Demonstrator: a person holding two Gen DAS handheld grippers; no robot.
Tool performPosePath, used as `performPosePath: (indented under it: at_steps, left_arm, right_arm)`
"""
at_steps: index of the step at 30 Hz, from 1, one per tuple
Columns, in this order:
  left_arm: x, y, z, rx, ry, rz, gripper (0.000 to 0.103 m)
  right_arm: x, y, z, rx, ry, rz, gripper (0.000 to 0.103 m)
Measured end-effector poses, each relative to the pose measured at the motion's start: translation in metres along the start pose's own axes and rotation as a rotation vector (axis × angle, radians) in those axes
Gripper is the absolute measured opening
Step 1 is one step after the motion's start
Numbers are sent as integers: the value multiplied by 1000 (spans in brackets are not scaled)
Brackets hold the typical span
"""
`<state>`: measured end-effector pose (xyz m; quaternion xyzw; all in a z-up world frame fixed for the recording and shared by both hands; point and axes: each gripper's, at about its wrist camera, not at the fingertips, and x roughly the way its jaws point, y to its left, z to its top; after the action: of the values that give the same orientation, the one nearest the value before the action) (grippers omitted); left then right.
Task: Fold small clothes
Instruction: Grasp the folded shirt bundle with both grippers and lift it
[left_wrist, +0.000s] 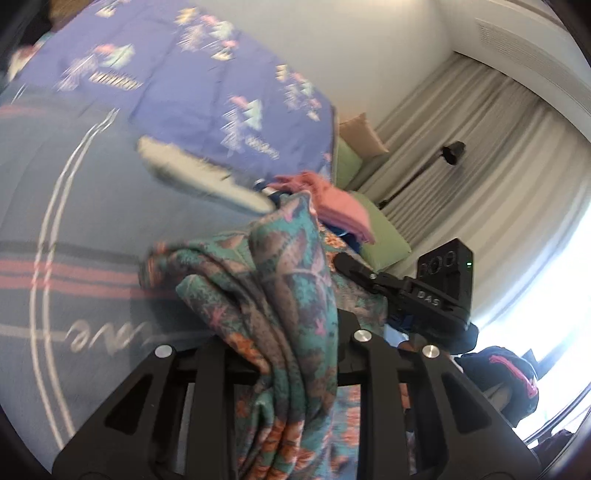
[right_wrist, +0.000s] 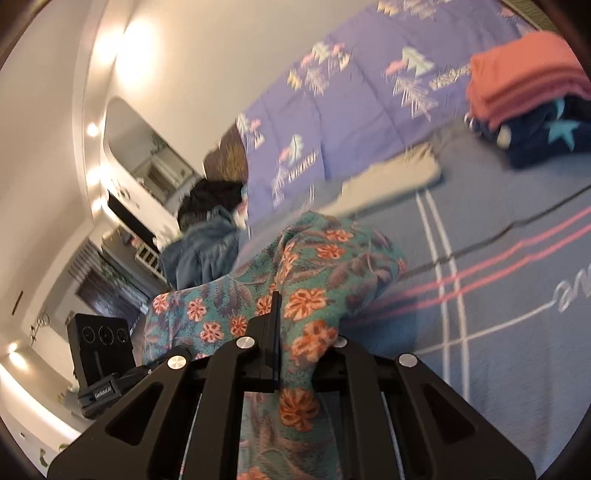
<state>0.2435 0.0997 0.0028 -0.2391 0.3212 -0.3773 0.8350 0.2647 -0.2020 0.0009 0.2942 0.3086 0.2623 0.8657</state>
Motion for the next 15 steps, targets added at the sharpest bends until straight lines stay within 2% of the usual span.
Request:
performPosePath:
  at_steps: [7, 10, 15]
  left_arm:
    - [36, -71, 54, 130, -13, -68, 24]
    - [62, -100, 83, 166, -23, -110, 24]
    - [124, -149, 150, 219, -31, -200, 24]
  right_arm:
    - [-52, -3, 64, -19, -138, -14, 9]
    - [-77, -5, 102, -58, -190, -48, 9]
    - [-114, -10, 189, -128, -286, -108, 9]
